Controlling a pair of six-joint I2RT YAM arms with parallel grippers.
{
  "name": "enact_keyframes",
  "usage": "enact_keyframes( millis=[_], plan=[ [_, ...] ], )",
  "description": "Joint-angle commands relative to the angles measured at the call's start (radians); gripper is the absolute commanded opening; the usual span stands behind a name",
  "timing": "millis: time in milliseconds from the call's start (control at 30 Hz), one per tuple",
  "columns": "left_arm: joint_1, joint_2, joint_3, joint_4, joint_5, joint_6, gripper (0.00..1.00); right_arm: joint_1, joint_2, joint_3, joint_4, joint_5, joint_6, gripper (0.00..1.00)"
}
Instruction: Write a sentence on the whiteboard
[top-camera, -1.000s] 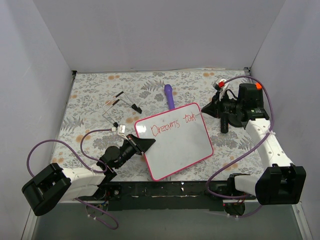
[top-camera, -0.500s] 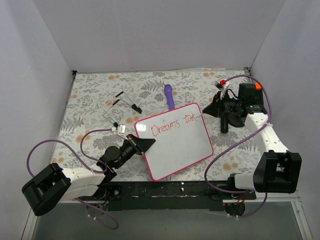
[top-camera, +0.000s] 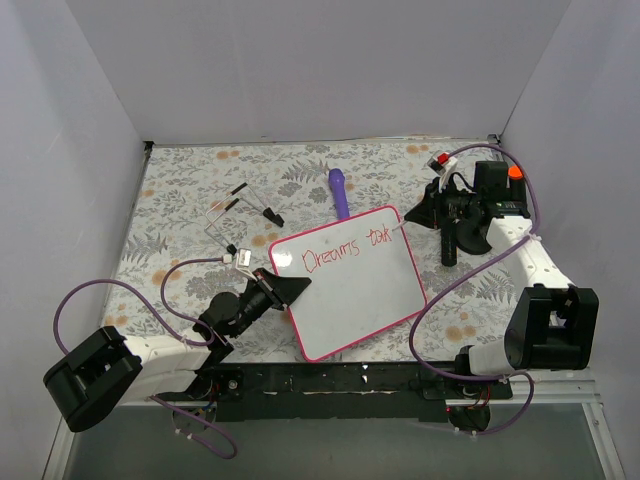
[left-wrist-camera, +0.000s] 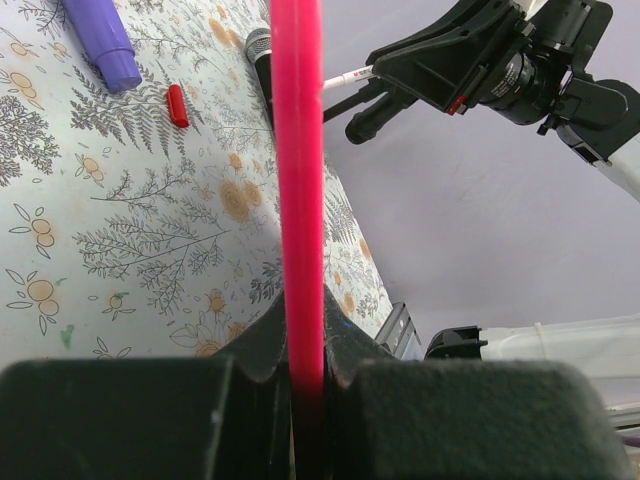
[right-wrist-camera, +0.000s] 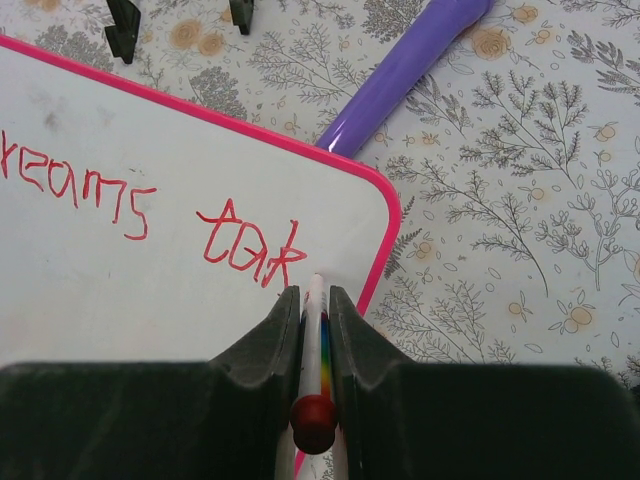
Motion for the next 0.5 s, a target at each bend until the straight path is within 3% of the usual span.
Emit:
enact_keyframes(
  millis=[0, 467],
  plan=[
    [0.001, -0.034, 0.008, 0.151, 0.016, -0.009, 0.00, 0.009, 0.002, 0.038, 0.028, -0.003, 0.005, 0.01],
    [0.001, -0.025, 0.007, 0.158, 0.018, -0.009, 0.00, 0.013, 0.016, 0.067, 0.039, 0.117, 0.004, 0.01]
  ],
)
